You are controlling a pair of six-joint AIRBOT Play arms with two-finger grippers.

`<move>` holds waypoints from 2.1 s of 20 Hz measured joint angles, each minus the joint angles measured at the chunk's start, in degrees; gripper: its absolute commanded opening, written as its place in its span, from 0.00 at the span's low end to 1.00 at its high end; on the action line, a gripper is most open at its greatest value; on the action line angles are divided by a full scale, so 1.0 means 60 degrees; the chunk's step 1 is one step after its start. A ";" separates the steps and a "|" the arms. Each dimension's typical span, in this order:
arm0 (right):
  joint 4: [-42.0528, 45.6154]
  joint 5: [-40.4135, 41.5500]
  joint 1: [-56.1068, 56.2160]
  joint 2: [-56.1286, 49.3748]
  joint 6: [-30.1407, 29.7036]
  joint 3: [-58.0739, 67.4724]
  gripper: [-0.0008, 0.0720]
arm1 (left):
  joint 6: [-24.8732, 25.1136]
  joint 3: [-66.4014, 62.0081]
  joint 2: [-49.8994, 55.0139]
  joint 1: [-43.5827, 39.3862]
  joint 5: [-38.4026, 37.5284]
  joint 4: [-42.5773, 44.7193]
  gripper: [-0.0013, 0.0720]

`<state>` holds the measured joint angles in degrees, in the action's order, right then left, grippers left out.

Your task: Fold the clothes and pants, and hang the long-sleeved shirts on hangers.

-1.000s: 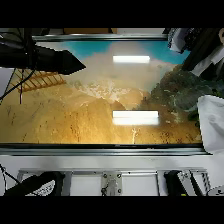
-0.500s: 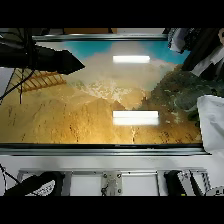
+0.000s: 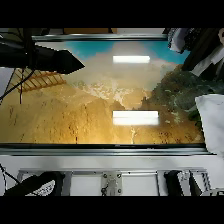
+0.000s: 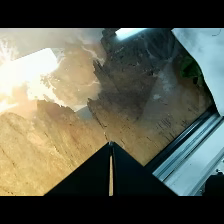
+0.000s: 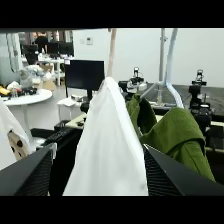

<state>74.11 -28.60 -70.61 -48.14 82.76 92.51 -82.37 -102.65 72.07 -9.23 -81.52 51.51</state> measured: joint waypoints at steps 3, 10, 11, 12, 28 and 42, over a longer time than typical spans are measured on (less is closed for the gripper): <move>-0.0707 0.0255 0.0000 0.0423 0.0000 0.0004 0.81 | 0.0066 0.0000 0.0004 0.0000 0.0015 0.0004 0.04; -0.4200 0.0215 0.0127 0.0969 -0.0270 0.0007 0.81 | 0.0113 0.0000 0.0000 0.0000 0.0018 0.0004 0.04; -0.4809 -0.0033 0.0313 0.0976 -0.0637 0.0004 0.81 | 0.0142 0.0000 0.0000 0.0000 0.0025 0.0004 0.04; -0.5340 -0.0291 0.0601 0.0965 -0.1104 0.0000 0.81 | 0.0146 0.0000 0.0000 0.0000 0.0062 0.0004 0.04; -0.5482 -0.7854 1.3650 -0.3559 -0.4000 -0.0018 0.80 | 0.0171 0.4331 -0.2033 0.0018 0.2466 0.0710 0.04; -0.4142 -0.8284 1.6393 -0.5144 -0.2925 -0.0018 0.04 | 0.0164 0.5133 -0.2401 0.0018 0.2692 0.0736 0.04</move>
<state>49.25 -78.30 27.75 -79.00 65.21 92.40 -81.38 -71.85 57.67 -9.13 -65.36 55.92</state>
